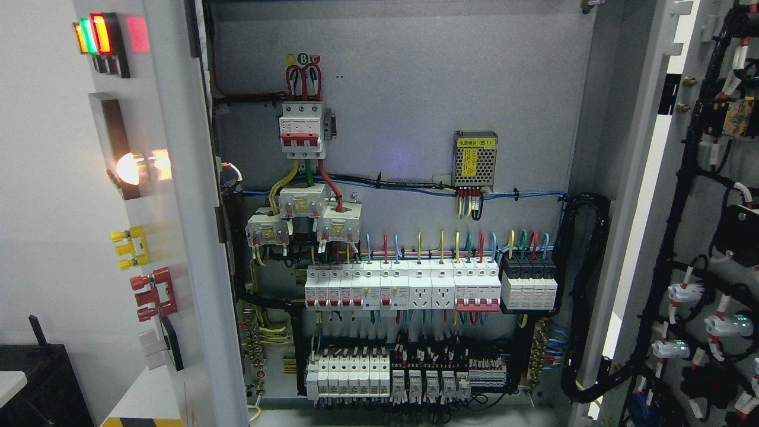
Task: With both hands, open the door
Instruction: 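Push the indicator-light door edge outward with the right hand, swinging it open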
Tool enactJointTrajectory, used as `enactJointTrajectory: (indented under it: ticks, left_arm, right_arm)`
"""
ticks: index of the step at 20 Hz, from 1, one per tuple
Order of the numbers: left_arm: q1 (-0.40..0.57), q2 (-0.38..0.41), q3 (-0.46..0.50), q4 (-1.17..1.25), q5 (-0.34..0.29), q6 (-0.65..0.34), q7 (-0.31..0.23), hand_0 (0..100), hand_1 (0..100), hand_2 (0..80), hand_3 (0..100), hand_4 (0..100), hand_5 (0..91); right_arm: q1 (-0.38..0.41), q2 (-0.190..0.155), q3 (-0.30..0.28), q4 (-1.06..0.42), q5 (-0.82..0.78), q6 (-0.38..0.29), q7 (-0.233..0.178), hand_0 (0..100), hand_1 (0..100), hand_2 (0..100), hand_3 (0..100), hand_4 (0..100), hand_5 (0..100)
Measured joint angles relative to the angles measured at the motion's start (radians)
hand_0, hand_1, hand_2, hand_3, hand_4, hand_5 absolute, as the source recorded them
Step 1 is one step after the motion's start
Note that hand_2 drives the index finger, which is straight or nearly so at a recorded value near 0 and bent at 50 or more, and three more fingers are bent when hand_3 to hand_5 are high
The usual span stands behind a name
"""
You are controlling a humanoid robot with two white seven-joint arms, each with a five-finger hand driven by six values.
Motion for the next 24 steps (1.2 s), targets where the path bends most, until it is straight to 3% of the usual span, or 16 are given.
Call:
enactJointTrajectory:
  ticks: [21,24]
  left_arm:
    - [0.0,0.0,0.0,0.0,0.0,0.0,0.0,0,0,0.0,0,0,0.0]
    - [0.0,0.0,0.0,0.0,0.0,0.0,0.0,0,0,0.0,0,0,0.0]
  right_arm:
    - [0.0,0.019,0.093,-0.042,0.006,-0.006,-0.047,38,0,0,0,0,0]
    - [-0.002,0.022,0.106,-0.046,0.007,-0.007,-0.074,38,0,0,0,0,0]
